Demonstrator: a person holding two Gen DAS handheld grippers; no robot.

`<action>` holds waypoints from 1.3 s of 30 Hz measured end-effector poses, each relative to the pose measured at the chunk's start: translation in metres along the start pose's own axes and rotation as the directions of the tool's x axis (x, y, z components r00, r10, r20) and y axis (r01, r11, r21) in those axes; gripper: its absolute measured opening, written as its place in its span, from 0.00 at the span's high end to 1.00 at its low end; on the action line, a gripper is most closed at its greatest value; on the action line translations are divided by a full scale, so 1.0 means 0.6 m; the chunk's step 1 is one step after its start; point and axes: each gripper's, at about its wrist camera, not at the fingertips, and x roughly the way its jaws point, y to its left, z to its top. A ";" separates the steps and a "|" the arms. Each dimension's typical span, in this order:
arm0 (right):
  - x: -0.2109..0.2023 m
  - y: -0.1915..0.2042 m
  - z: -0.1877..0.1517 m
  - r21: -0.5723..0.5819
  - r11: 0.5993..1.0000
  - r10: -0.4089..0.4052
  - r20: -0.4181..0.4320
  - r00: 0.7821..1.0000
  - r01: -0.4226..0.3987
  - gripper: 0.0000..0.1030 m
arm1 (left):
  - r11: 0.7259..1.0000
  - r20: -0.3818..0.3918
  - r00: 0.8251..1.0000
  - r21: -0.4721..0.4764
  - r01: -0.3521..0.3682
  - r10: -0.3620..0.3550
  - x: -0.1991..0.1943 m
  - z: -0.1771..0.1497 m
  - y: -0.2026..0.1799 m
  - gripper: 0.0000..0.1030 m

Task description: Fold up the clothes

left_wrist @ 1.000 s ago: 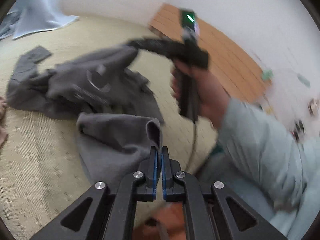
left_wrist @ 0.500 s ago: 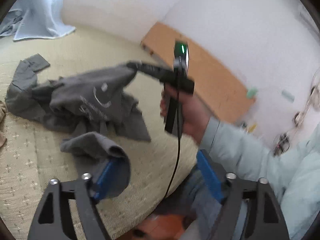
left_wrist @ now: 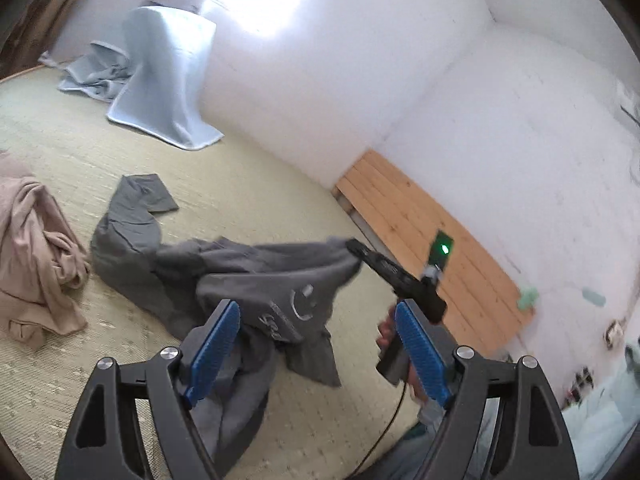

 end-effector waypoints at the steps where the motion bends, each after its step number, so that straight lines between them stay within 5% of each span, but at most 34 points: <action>1: -0.001 -0.001 0.001 0.007 1.000 0.007 0.001 1.000 -0.007 0.84 | 1.000 0.001 1.000 -0.017 0.003 -0.003 0.004 0.001 0.005 0.18; 7: -0.003 0.064 -0.017 -0.106 0.975 0.193 -0.049 0.980 -0.197 0.84 | 0.991 -0.042 0.997 -0.117 0.063 -0.068 0.066 0.005 0.036 0.18; 13: 0.006 0.147 -0.077 -0.242 0.865 0.389 -0.230 0.892 -0.440 0.84 | 0.949 -0.116 0.982 -0.295 0.110 -0.150 0.144 -0.001 0.092 0.18; 16: 0.008 0.177 -0.115 -0.319 0.803 0.408 -0.321 0.855 -0.503 0.83 | 0.924 -0.137 0.979 -0.373 0.087 -0.148 0.167 -0.010 0.119 0.18; 21: 0.007 0.195 -0.163 -0.400 0.738 0.381 -0.418 0.825 -0.543 0.82 | 0.865 -0.181 0.971 -0.500 0.046 -0.157 0.203 -0.034 0.160 0.18; 26: 0.004 0.203 -0.185 -0.433 0.692 0.375 -0.469 0.799 -0.578 0.82 | 0.871 -0.255 0.960 -0.491 -0.028 -0.113 0.238 -0.051 0.162 0.18; 29: -0.009 0.210 -0.201 -0.439 0.639 0.388 -0.525 0.758 -0.631 0.78 | 0.884 -0.284 0.953 -0.466 -0.045 -0.101 0.256 -0.056 0.152 0.18; 31: -0.017 0.217 -0.212 -0.431 0.595 0.402 -0.571 0.716 -0.678 0.69 | 0.897 -0.296 0.952 -0.437 -0.064 -0.077 0.265 -0.059 0.145 0.27; 33: -0.026 0.221 -0.227 -0.436 0.558 0.392 -0.612 0.687 -0.706 0.53 | 0.909 -0.320 0.947 -0.403 -0.108 -0.029 0.270 -0.061 0.141 0.58; 34: -0.029 0.219 -0.230 -0.432 0.548 0.393 -0.624 0.676 -0.717 0.48 | 0.913 -0.333 0.943 -0.385 -0.136 -0.001 0.273 -0.063 0.140 0.66; 36: -0.034 0.208 -0.226 -0.422 0.550 0.398 -0.626 0.670 -0.721 0.48 | 0.913 -0.352 0.935 -0.363 -0.185 0.050 0.279 -0.068 0.142 0.82; 39: -0.039 0.178 -0.200 -0.414 0.585 0.410 -0.590 0.696 -0.697 0.47 | 0.909 -0.344 0.937 -0.366 -0.197 0.064 0.278 -0.073 0.145 0.85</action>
